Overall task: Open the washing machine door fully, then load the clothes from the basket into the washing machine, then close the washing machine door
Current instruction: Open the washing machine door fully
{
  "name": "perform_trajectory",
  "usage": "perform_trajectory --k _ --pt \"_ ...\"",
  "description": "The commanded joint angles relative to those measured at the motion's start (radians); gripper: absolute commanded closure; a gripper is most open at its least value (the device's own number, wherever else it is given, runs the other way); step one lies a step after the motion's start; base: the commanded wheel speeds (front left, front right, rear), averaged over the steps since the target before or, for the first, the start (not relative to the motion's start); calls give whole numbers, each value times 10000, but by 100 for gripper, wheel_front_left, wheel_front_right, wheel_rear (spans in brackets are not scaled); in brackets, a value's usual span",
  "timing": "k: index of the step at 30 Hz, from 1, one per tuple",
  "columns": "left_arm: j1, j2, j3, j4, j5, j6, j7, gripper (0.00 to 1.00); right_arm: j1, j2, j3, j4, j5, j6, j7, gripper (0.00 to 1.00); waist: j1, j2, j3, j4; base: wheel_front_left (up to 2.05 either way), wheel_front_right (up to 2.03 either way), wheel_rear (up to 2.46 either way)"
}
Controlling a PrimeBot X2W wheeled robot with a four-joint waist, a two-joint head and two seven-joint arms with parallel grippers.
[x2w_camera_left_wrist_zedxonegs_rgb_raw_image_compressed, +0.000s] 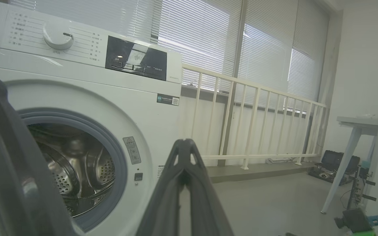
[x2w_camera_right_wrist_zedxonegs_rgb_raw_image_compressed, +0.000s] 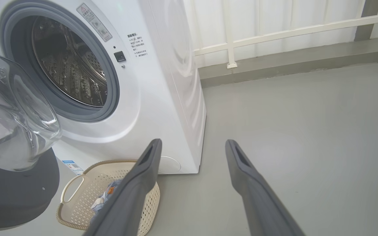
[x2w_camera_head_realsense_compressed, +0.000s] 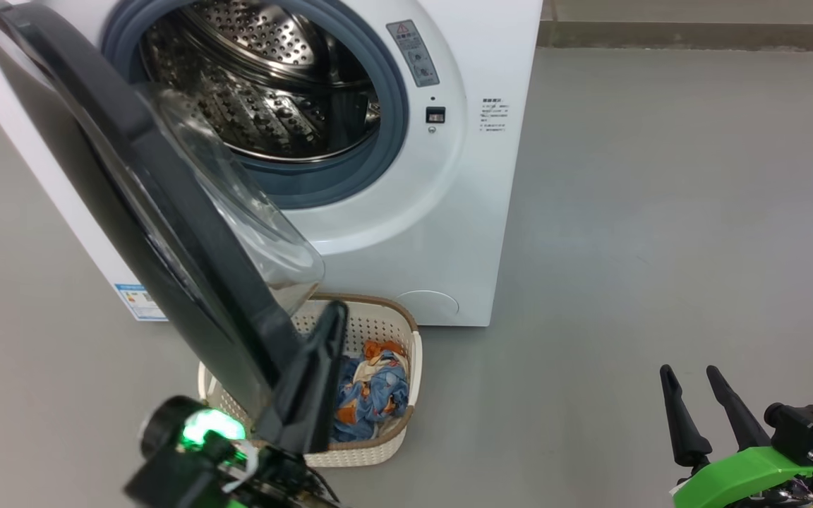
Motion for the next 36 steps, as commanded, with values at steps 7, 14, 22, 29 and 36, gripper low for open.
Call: perform_trajectory --k 7,14,22,29,36 --pt "-612 0 -442 927 -278 4 -73 100 -149 -127 226 -292 -139 56 -122 0 0 0 75 -276 0 0 0" --pt "-829 33 -469 2268 -701 4 -312 100 -141 -90 209 -291 -133 56 -122 0 0 0 103 -410 0 0 0" --pt "-1291 124 -253 3967 -1185 4 -635 100 -170 -54 255 -287 -121 56 -122 0 0 0 74 -475 0 0 0" --pt "-1560 162 182 4866 -1265 4 -748 100 -133 -75 243 -325 -94 56 -122 0 0 0 32 -448 0 0 0" --pt "-1685 152 482 5140 -1325 4 -765 100 -142 -104 261 -365 -88 56 -122 0 0 0 34 -381 0 0 0"
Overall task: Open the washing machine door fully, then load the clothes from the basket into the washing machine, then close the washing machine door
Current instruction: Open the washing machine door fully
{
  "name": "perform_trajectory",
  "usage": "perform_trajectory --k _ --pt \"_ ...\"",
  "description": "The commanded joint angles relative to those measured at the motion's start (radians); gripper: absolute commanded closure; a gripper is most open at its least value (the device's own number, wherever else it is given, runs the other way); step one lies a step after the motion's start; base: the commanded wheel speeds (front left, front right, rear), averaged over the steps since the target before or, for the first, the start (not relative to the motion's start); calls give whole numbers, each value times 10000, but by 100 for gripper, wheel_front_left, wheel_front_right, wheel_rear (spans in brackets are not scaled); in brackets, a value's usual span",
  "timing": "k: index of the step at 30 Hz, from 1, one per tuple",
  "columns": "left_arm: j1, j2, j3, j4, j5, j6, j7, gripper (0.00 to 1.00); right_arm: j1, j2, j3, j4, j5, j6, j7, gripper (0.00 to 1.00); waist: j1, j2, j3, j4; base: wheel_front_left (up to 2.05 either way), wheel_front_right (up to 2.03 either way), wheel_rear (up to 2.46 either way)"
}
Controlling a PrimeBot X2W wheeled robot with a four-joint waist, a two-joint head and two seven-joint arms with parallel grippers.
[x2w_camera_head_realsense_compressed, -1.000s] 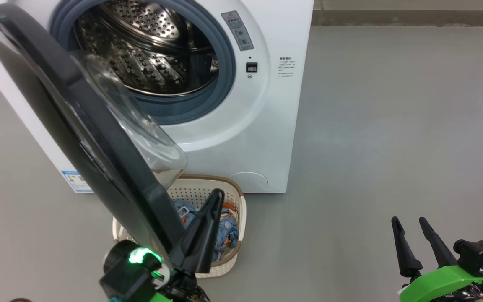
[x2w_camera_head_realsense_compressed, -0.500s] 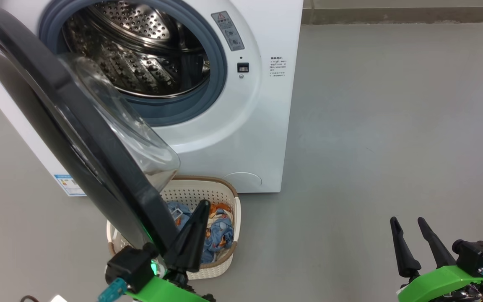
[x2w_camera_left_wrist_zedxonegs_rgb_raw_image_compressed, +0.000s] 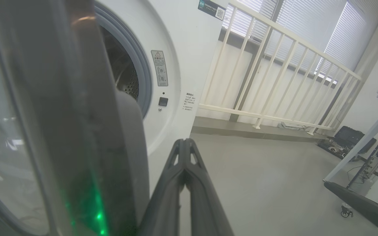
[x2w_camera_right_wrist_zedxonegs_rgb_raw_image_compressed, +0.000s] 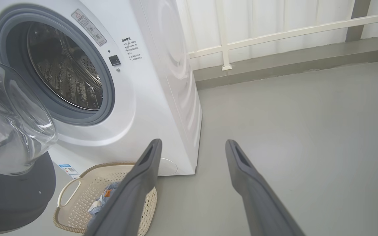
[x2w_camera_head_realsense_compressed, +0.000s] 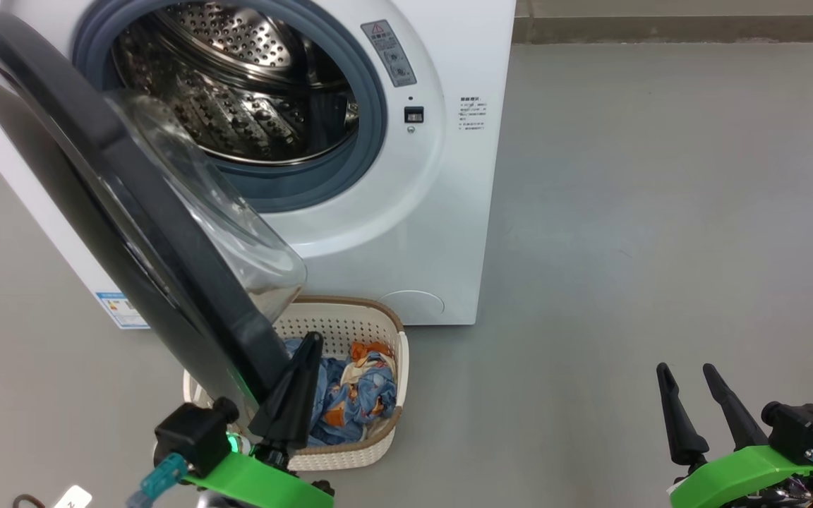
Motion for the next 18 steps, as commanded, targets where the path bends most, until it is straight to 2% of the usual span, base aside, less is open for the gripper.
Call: perform_trajectory --k 1,18 --pt "-480 102 386 -149 -110 4 -105 100 -140 -161 213 -266 -91 56 -122 0 0 0 2 10 0 0 0" --pt "-342 123 1011 -26 4 4 -108 100 -171 -169 144 -369 -160 56 -122 0 0 0 81 269 0 0 0"
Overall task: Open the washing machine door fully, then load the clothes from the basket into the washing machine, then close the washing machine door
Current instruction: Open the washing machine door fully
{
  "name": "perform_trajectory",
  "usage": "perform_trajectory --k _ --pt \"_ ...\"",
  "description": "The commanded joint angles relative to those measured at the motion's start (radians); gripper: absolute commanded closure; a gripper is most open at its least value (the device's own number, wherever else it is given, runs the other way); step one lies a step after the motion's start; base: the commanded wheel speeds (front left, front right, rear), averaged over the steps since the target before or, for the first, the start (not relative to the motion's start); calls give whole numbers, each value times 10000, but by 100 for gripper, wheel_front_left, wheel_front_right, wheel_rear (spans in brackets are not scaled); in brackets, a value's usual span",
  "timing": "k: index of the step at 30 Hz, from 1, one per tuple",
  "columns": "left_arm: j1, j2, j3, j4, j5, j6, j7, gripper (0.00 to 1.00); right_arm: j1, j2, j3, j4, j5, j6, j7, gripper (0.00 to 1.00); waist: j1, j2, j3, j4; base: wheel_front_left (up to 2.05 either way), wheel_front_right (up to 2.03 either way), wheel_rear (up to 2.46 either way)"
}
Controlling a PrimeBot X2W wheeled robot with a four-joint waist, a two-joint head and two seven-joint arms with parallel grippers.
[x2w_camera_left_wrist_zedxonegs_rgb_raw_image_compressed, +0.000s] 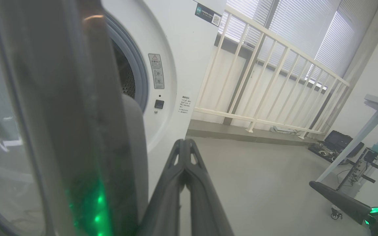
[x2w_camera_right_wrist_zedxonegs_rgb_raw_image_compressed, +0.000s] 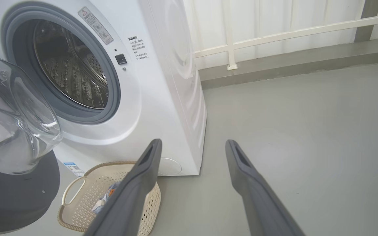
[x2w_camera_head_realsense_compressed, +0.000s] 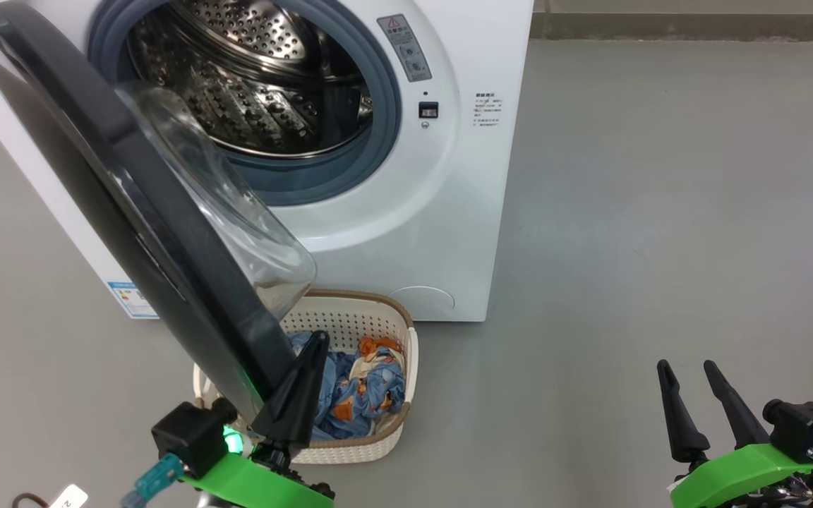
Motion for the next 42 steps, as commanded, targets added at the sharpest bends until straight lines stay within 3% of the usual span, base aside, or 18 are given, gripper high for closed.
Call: perform_trajectory --k 1,13,42 --pt "-347 294 726 -57 4 111 -108 100 -174 -158 151 -264 -148 56 -122 0 0 0 4 39 0 0 0" --pt "-89 256 1012 -27 150 111 -108 100 -185 -193 52 -340 -212 56 -122 0 0 0 88 574 0 0 0" --pt "255 342 1542 -170 557 111 -108 100 -364 -255 118 -378 -273 56 -122 0 0 0 281 2986 0 0 0"
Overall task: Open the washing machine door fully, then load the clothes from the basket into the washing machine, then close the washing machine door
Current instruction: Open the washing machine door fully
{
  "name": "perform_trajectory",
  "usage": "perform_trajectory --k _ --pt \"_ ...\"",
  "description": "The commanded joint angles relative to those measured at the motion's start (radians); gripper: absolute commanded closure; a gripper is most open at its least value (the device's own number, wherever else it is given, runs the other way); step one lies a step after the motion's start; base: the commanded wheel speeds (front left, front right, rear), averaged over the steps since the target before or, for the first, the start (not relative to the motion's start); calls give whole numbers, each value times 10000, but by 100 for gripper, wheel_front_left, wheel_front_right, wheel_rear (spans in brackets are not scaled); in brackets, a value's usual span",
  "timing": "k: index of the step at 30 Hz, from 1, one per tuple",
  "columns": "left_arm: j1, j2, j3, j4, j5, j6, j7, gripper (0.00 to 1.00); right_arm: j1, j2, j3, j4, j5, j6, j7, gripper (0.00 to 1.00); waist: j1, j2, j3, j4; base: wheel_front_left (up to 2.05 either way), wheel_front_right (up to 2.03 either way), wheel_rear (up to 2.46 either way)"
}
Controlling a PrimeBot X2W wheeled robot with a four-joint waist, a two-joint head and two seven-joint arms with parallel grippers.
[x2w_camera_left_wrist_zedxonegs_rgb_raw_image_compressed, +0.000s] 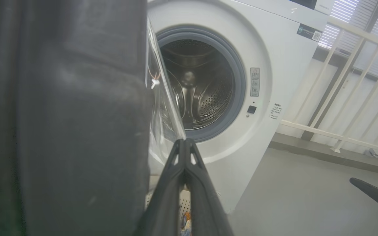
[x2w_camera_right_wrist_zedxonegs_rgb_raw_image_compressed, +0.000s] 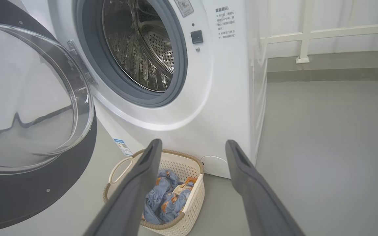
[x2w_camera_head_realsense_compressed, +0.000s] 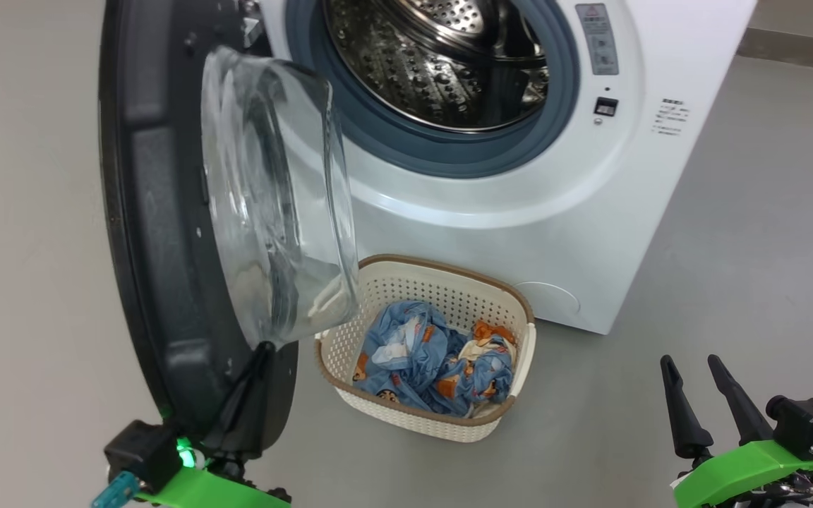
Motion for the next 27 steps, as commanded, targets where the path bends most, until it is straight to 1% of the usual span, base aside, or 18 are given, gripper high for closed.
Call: perform_trajectory --k 1,7,15,27 --pt "-197 273 514 -168 109 119 -51 100 -356 -194 217 -238 -62 56 -122 0 -1 0 37 197 0 0 0" --pt "-93 322 750 -208 195 129 -51 100 -392 -203 267 -239 -66 56 -122 0 -1 0 63 359 0 0 0" --pt "49 434 1140 -247 283 210 -51 100 -330 -199 290 -239 -60 56 -122 0 -1 0 16 409 0 0 0" --pt "75 606 1818 -362 276 550 -51 100 -357 -209 302 -242 -25 56 -122 0 -1 0 109 403 0 0 0"
